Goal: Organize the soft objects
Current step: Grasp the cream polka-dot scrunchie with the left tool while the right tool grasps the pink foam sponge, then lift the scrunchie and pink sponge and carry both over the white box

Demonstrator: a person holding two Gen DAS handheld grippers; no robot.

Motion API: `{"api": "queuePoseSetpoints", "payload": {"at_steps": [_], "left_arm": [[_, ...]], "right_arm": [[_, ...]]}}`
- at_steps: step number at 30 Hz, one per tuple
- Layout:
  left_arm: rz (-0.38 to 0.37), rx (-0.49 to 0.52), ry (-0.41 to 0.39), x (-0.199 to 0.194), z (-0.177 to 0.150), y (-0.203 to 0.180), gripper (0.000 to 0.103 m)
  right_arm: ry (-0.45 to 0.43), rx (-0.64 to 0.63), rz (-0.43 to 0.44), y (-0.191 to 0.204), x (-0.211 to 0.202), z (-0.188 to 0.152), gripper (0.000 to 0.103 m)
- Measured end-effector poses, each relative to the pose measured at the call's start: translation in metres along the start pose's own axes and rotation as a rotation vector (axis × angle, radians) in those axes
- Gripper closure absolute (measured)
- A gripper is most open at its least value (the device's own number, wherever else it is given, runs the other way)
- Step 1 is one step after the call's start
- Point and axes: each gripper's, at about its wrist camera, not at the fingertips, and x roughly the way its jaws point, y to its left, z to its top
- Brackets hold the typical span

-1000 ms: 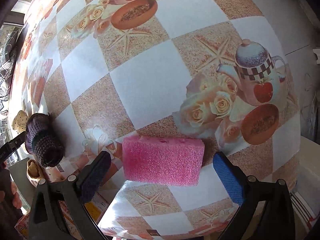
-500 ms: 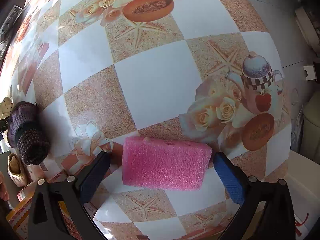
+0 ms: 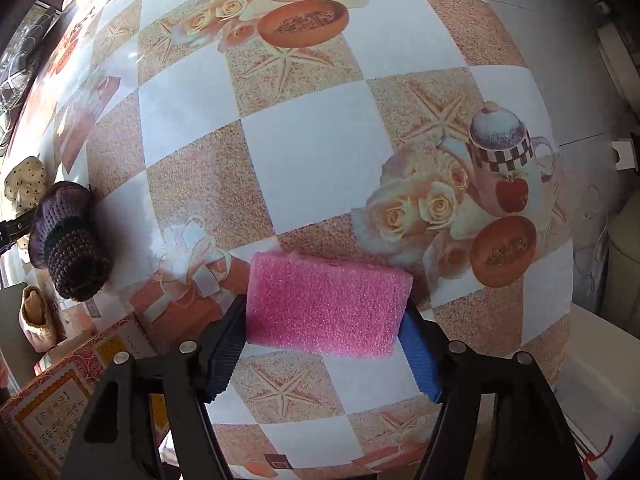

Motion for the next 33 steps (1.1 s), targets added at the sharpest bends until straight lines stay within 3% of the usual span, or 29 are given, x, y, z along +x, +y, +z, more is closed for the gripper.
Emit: {"api": "queuePoseSetpoints", "payload": {"at_steps": [9,22,33], "left_arm": [[-0.010,-0.014,-0.107,-0.058,-0.027,0.016,0.079],[-0.029,0.054,-0.219,-0.125,-0.111,0.009,0.078],[-0.047,0.115,-0.263,-0.162,-0.176,0.010,0.078]], "right_arm": [[-0.095,0.004,0.104,0.001,-0.057,-0.015,0.030],[-0.229,-0.053,0.193,0.031,-0.145,-0.048,0.030],[-0.277,-0.131,0.209,0.075,-0.173,-0.100,0.030]]}}
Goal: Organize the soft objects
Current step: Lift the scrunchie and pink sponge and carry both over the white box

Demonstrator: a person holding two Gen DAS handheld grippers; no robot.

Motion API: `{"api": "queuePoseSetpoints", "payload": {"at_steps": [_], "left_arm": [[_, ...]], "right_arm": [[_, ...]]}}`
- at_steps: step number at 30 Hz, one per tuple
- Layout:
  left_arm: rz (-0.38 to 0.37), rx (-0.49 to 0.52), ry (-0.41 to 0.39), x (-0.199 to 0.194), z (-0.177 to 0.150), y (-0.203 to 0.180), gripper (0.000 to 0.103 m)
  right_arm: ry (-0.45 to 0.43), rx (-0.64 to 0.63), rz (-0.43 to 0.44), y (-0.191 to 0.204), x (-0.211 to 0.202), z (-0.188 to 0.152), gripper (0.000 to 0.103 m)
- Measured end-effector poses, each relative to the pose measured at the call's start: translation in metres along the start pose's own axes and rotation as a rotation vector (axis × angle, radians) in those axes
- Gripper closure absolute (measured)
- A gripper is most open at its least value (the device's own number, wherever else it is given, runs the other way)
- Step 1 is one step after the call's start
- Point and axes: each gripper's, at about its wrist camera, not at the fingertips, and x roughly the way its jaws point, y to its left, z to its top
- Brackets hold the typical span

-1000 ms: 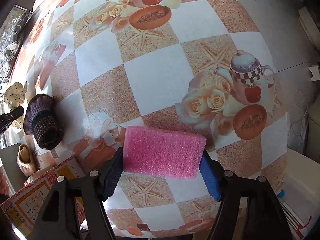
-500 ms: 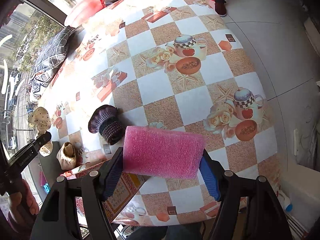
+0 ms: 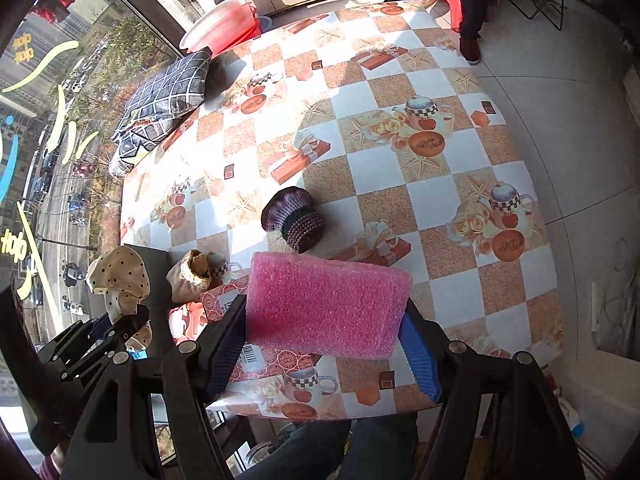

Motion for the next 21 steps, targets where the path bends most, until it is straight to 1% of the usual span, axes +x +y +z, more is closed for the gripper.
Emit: {"api": "queuePoseSetpoints", "payload": {"at_steps": [5,7,13,21], "left_arm": [[-0.001,-0.016,-0.030,-0.017,-0.017,0.006,0.078],[0.009,-0.028,-0.033,-0.021,-0.024,0.009,0.078],[0.007,-0.068,-0.029,-0.028,-0.050,0.018,0.078],[0.036,-0.136,-0.067,-0.044,-0.065,0.042,0.078]], "right_arm": [[-0.013,-0.036,0.009,0.024,-0.008,-0.015,0.030],[-0.006,-0.057,0.015,0.035,-0.007,-0.020,0.030],[0.026,-0.137,0.024,0.070,0.001,-0.034,0.030],[0.044,-0.227,0.030,0.103,0.006,-0.046,0.030]]}}
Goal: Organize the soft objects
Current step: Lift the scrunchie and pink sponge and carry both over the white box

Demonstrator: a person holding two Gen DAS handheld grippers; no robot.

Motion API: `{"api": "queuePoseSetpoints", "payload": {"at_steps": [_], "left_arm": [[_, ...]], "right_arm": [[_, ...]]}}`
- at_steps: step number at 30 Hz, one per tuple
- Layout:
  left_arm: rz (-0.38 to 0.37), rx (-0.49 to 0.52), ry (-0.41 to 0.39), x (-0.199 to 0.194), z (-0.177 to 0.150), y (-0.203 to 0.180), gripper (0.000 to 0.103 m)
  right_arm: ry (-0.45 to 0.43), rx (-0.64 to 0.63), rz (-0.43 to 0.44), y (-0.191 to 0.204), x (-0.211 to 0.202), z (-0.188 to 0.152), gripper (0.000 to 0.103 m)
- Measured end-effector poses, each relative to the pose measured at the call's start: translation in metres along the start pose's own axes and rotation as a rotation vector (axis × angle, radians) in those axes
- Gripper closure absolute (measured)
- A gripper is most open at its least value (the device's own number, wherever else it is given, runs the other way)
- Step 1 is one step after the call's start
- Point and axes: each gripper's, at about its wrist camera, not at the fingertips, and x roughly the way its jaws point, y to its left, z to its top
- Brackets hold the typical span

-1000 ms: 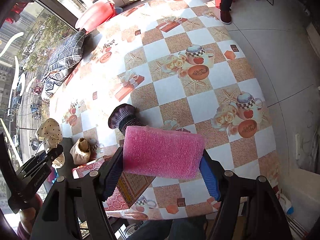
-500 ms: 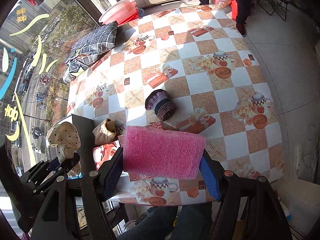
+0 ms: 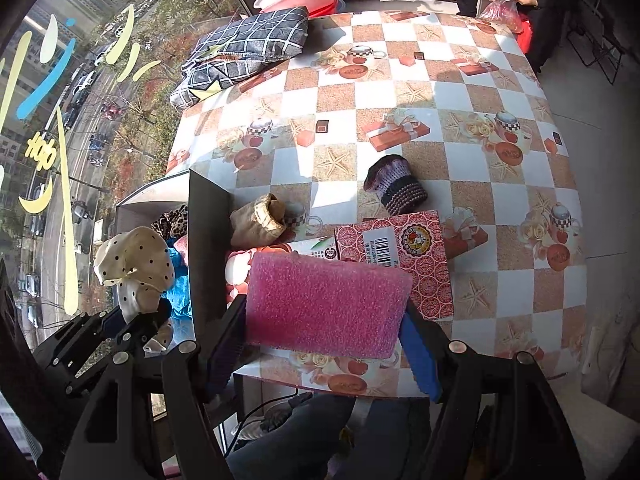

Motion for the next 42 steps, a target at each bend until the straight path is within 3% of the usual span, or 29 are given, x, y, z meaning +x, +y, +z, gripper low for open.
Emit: {"api": "queuePoseSetpoints", "payload": {"at_steps": [42], "left_arm": [[0.042,-0.181,-0.015,-0.015,-0.031,0.078,0.078]], "right_arm": [[0.052,-0.199,-0.001,0.086,0.022,-0.002,0.030]]}}
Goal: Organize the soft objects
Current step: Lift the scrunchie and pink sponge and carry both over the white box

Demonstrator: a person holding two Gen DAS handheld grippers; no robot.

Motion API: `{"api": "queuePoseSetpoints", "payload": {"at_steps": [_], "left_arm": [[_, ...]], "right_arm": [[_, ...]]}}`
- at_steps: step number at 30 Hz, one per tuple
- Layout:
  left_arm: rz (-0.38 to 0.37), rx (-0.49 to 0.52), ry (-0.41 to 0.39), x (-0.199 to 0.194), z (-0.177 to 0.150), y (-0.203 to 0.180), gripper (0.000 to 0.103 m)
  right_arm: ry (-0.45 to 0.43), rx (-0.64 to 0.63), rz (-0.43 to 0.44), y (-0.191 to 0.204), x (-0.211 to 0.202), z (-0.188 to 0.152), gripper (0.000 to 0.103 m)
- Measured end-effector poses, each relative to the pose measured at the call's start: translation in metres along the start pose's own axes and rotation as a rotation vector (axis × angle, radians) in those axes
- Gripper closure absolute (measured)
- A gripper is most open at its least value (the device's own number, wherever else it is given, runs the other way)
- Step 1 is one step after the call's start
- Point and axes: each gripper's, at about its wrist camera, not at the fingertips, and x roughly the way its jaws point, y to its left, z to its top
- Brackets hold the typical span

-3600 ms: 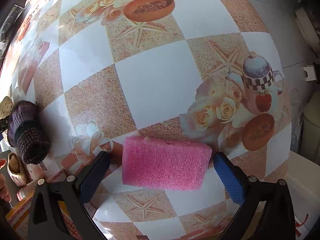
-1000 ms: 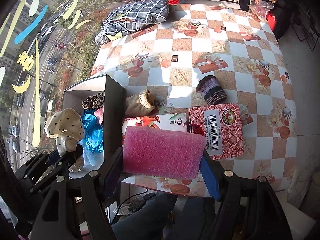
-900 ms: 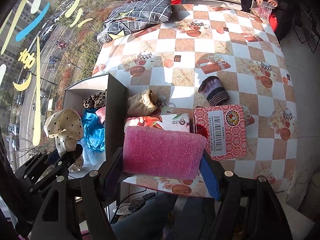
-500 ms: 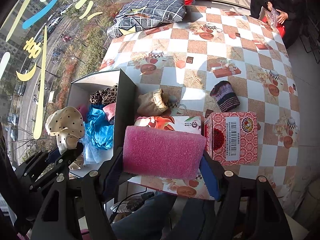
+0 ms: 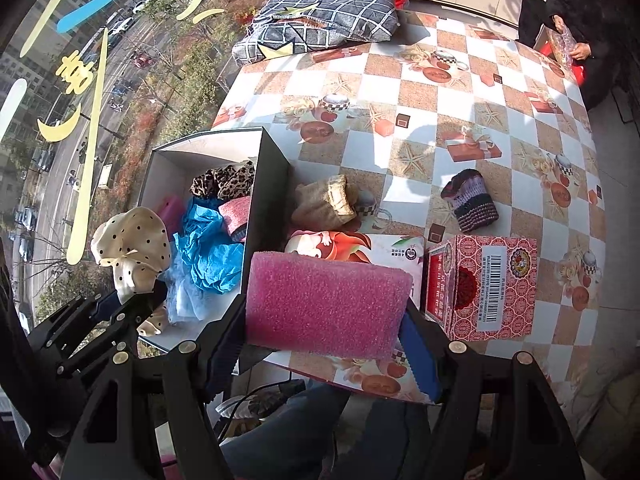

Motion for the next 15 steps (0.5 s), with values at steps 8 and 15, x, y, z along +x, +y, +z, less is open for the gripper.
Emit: {"api": "queuePoseSetpoints", "payload": {"at_steps": [8,15], "left_arm": [[0.011,-0.027,0.004,0.000,-0.003,0.011,0.078],[0.020,-0.056,0.010,0.001,-0.006,0.022,0.078]], "right_arm": [[0.012,-0.030,0.007,0.012,0.005,0.003,0.030],[0.025,-0.061,0.013,0.023,0.010,0.005,0.030]]}}
